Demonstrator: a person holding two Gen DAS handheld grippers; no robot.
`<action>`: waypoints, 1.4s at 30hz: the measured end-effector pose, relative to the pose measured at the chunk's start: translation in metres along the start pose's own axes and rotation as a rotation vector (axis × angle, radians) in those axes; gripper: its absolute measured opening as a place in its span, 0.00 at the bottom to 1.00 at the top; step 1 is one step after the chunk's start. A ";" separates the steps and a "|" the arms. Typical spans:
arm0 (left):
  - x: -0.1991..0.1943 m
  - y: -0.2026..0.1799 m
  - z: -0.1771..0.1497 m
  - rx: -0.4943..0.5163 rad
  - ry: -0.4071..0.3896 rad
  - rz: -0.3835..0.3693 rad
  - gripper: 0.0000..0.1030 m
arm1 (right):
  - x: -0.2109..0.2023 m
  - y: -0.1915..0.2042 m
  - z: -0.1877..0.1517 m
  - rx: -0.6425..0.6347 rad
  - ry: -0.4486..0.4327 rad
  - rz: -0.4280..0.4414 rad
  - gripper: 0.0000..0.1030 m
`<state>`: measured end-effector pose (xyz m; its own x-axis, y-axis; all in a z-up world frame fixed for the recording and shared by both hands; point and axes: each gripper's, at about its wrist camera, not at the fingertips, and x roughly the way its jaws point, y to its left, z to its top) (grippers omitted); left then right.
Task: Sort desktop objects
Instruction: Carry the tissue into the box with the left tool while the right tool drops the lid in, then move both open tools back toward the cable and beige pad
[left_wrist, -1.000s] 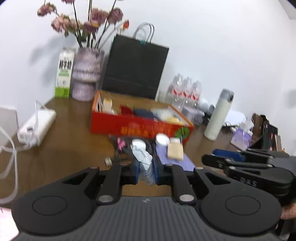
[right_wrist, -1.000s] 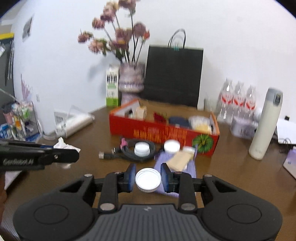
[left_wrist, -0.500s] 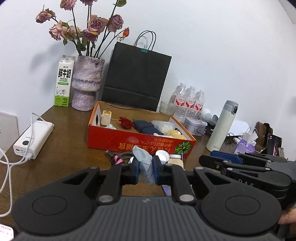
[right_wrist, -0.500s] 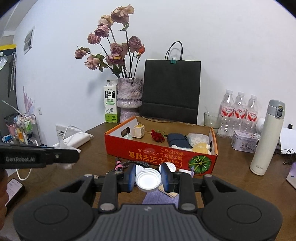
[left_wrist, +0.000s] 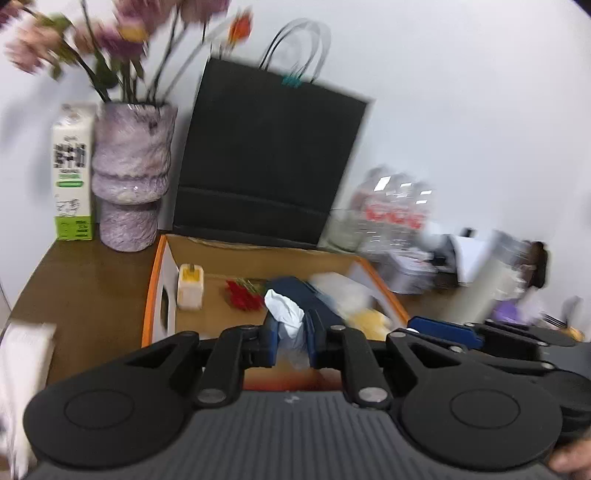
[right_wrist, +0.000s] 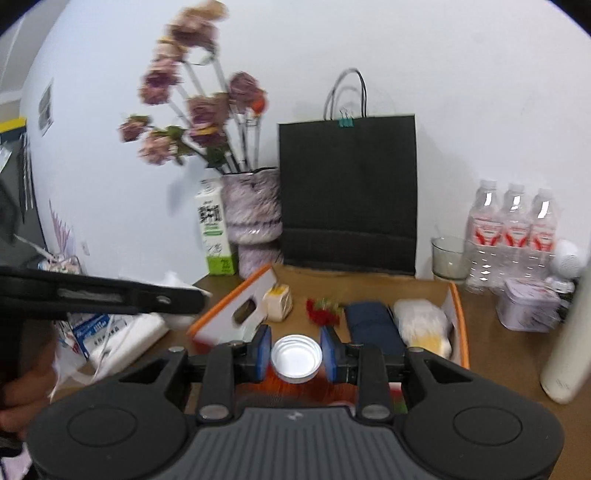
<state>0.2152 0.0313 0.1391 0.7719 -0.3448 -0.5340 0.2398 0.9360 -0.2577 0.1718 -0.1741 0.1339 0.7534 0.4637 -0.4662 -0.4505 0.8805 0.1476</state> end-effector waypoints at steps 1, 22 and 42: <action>0.028 0.004 0.010 0.019 0.051 -0.009 0.15 | 0.021 -0.010 0.012 0.019 0.032 0.004 0.27; 0.014 0.008 -0.018 -0.030 0.105 0.217 1.00 | 0.043 -0.014 -0.006 0.037 0.167 -0.161 0.65; -0.138 -0.081 -0.265 0.064 0.042 0.374 1.00 | -0.167 0.062 -0.232 0.039 0.081 -0.182 0.80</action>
<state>-0.0664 -0.0162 0.0205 0.7887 0.0197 -0.6145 -0.0165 0.9998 0.0109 -0.0930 -0.2202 0.0187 0.7788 0.2886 -0.5569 -0.2908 0.9528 0.0872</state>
